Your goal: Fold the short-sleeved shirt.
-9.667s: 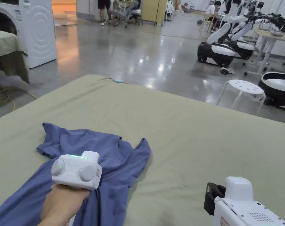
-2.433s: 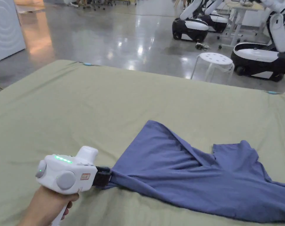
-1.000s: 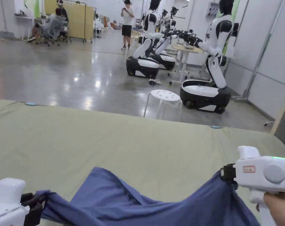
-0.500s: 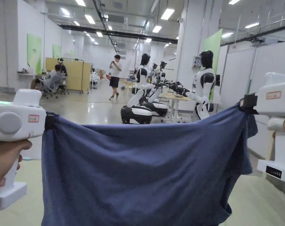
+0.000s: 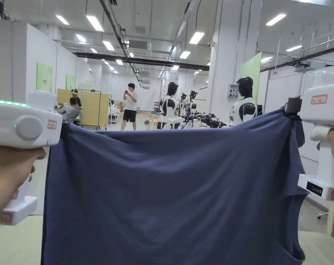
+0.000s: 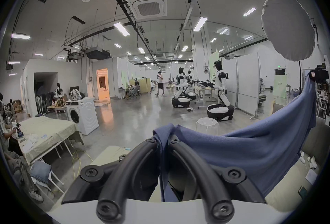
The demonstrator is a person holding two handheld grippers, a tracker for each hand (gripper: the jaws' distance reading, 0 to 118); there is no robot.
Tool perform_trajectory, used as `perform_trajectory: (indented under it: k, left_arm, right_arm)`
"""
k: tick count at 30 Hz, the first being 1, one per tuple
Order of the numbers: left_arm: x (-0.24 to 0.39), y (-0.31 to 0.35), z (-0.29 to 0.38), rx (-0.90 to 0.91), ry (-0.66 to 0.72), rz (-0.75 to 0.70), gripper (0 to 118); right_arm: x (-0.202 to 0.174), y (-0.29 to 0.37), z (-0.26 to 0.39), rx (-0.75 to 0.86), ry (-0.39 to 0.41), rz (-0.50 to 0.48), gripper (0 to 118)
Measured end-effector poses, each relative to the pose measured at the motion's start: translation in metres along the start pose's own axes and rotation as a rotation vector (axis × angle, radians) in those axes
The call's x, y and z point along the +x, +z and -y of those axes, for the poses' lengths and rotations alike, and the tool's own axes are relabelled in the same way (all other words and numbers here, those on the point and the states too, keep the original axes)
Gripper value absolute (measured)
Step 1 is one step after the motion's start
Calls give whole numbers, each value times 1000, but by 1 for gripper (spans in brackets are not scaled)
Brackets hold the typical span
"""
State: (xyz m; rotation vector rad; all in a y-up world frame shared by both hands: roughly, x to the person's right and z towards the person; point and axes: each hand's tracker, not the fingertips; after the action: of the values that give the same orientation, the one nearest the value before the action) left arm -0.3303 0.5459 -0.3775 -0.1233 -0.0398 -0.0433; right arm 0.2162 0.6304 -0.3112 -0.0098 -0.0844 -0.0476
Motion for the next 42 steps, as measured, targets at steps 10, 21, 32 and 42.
perform_trajectory:
  k: [10,21,32,42]
  left_arm:
    - [23,-14,140,-50,22,23,7]
    - [24,132,209,-89,0,136,7]
    - [8,279,462,-451,28,152,7]
    - [4,338,412,-367,27,153,72]
  right_arm:
    - [18,1,105,-37,-117,8,3]
    - [36,163,168,-92,-46,-57,3]
    - [42,315,458,-646,21,-28,3]
    - [31,367,464,-493,-38,-54,112]
